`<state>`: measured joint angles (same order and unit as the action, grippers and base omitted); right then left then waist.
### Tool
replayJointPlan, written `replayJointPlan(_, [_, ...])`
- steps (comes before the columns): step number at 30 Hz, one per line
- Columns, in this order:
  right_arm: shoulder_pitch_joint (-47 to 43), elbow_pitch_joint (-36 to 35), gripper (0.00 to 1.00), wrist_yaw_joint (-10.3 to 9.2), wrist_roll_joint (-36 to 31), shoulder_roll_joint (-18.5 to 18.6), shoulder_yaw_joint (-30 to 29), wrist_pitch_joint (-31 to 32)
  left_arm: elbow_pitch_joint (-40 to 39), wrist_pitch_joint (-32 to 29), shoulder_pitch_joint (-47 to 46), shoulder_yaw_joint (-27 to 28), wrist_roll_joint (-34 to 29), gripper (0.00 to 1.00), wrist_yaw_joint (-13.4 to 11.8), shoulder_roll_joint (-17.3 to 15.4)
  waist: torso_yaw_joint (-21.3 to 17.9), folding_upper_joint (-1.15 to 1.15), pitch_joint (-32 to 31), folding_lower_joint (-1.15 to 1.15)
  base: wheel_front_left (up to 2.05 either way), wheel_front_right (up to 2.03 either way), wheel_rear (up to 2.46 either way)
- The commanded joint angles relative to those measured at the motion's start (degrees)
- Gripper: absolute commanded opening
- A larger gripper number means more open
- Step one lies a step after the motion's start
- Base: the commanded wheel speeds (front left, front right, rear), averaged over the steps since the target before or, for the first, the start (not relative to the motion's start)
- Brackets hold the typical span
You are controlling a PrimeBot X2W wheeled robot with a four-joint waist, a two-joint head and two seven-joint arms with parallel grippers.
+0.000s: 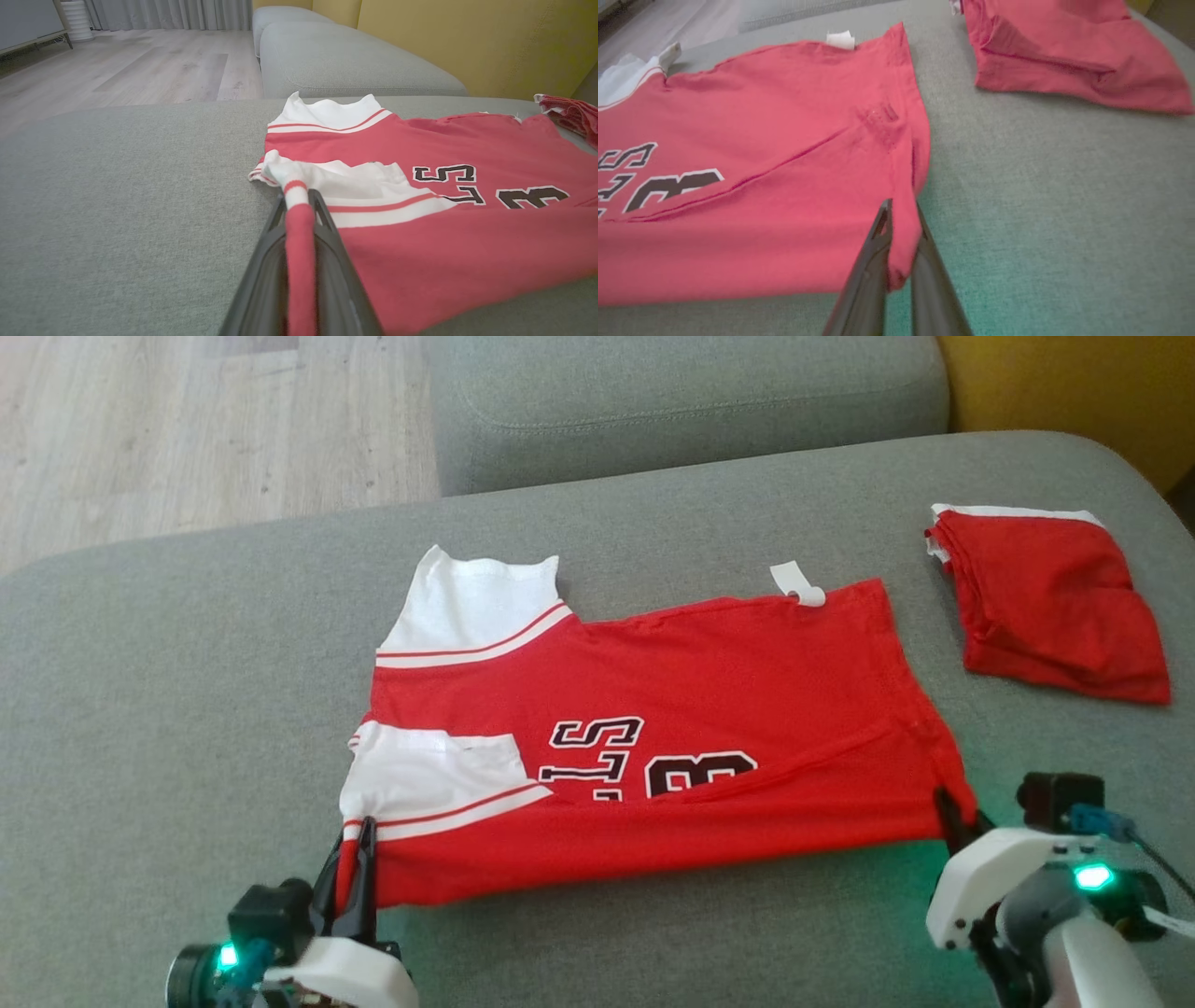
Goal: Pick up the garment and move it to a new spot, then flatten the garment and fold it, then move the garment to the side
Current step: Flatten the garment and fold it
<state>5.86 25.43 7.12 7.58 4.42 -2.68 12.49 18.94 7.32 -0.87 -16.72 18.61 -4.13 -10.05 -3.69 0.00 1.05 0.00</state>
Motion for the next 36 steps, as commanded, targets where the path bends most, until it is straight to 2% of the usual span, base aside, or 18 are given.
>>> replayJointPlan(1, [1.5, -3.8, 1.00, 0.36, 0.2, 0.7, 0.4, -0.2, -2.2, -0.1, -2.0, 2.0, 0.2, 0.00, -0.6, -1.2, 0.0, 0.00, 0.3, 0.00, 0.00, 0.00, 0.00])
replayJointPlan(2, [1.3, -4.7, 1.00, 0.36, 0.2, 0.5, 0.3, -0.3, -2.4, -0.3, -2.1, 1.9, 0.1, 0.26, -0.8, -1.3, -0.1, 0.00, 0.4, 0.00, 0.00, 0.00, 0.00])
replayJointPlan(3, [1.3, -5.6, 1.00, 0.36, 0.2, 0.3, 0.1, -0.3, -2.5, -0.4, -2.3, 1.8, 0.0, 0.58, -1.0, -1.3, -0.1, 0.00, 0.6, 0.00, 0.00, 0.00, 0.00])
replayJointPlan(4, [1.3, -6.4, 1.00, 0.36, 0.1, 0.2, 0.0, -0.4, -2.4, -0.4, -2.5, 1.9, -0.1, 1.00, -1.1, -1.4, -0.1, 0.00, 0.8, 0.00, 0.00, 0.00, 0.00])
replayJointPlan(13, [4.7, -12.6, 1.00, 0.36, -0.5, -0.8, -3.0, -5.8, -3.7, 2.8, -6.3, 3.4, 0.1, 1.00, -1.8, -2.0, -0.5, 0.00, 3.8, 0.00, 0.00, 0.00, 0.00])
replayJointPlan(18, [9.4, -13.4, 1.00, 0.36, -0.7, -1.0, -3.8, -8.5, -5.9, 2.9, -12.2, 3.8, -0.4, 1.00, -0.8, -3.7, -0.9, 0.00, 8.1, 0.00, 0.00, 0.00, 0.00])
replayJointPlan(23, [15.5, -12.4, 1.00, 0.36, -1.3, 0.0, -2.5, -9.7, -5.6, -0.9, -22.7, 2.9, -1.2, 1.00, 2.7, -6.6, -1.5, 0.00, 13.7, 0.00, 0.00, 0.00, 0.00])
replayJointPlan(30, [25.1, -9.2, 1.00, 0.36, -1.1, 2.1, 0.3, -10.4, 2.4, -11.4, -40.9, -0.1, 0.4, 1.00, 10.2, -11.3, -3.8, 0.00, 20.6, 0.00, 0.00, 0.00, 0.00])
replayJointPlan(36, [30.9, -6.5, 1.00, 0.36, -0.5, 2.9, 2.8, -11.4, 10.6, -20.7, -51.3, -3.9, 4.7, 1.00, 11.5, -14.4, -6.0, 0.00, 24.1, 0.00, 0.00, 0.00, 0.00])
